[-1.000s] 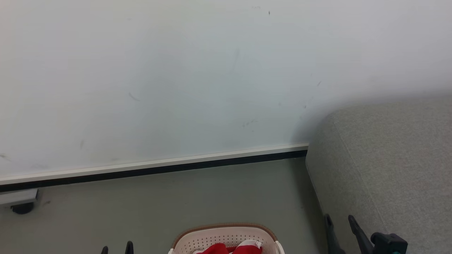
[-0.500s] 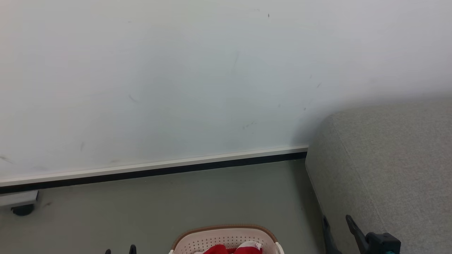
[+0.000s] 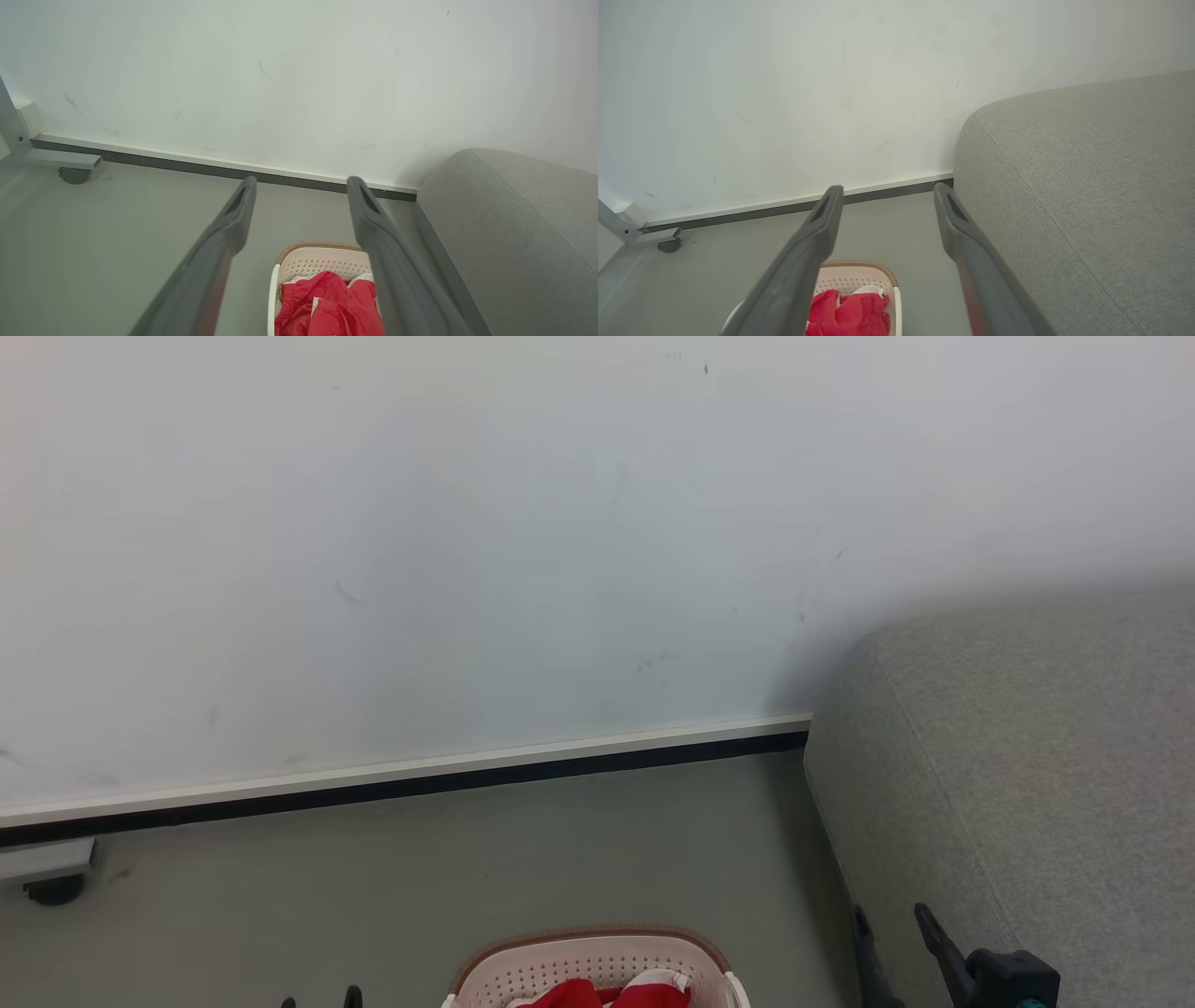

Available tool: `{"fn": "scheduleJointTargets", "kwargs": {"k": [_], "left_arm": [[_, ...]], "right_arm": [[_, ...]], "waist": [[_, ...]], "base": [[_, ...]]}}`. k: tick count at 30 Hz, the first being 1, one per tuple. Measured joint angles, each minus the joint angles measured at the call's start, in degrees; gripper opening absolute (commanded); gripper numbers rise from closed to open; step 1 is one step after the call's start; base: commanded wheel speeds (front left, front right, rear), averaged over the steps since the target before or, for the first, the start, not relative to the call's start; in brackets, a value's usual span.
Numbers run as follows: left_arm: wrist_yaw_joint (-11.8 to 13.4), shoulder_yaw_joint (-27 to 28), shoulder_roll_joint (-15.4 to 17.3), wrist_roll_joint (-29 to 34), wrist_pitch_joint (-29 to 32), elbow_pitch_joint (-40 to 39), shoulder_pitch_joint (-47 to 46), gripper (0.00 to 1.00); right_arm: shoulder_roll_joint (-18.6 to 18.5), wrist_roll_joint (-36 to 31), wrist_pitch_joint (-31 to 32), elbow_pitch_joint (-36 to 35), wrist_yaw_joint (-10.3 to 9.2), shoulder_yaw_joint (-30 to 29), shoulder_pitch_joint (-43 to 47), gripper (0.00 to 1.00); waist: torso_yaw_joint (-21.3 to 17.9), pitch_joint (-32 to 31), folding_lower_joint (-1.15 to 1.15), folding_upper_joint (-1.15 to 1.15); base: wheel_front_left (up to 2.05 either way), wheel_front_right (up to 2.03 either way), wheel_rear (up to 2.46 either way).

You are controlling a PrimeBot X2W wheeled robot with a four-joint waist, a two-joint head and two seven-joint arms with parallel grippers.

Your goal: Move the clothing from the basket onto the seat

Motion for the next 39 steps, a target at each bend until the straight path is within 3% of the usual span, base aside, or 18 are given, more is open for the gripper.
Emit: {"fn": "scheduleJointTargets", "kwargs": {"k": [20, 33, 39], "left_arm": [[-1.6, -7.9, 0.0, 0.5, 2.4, 13.9, -9.2, 1.0], [-4.5, -15.0, 0.7, 5.6, 6.6, 31.0, -26.9, 1.0], [-4.2, -15.6, 0.7, 5.8, 7.4, 37.9, -32.6, 1.0]], "right_arm": [[0.0, -1.3, -0.8, -2.2, 0.0, 0.8, -2.2, 1.0], [-0.1, -0.6, -2.6, -4.3, 0.0, 2.0, -7.2, 1.0], [-0.1, 1.0, -4.0, -4.6, 0.0, 3.3, -8.7, 1.0]], "waist": [[-6.9, 5.3, 0.01, 0.0], [-13.5, 16.5, 0.02, 0.01], [-17.5, 21.8, 0.02, 0.01]], "base": [[0.0, 0.0, 0.0], [0.0, 0.0, 0.0], [0.0, 0.0, 0.0]]}}
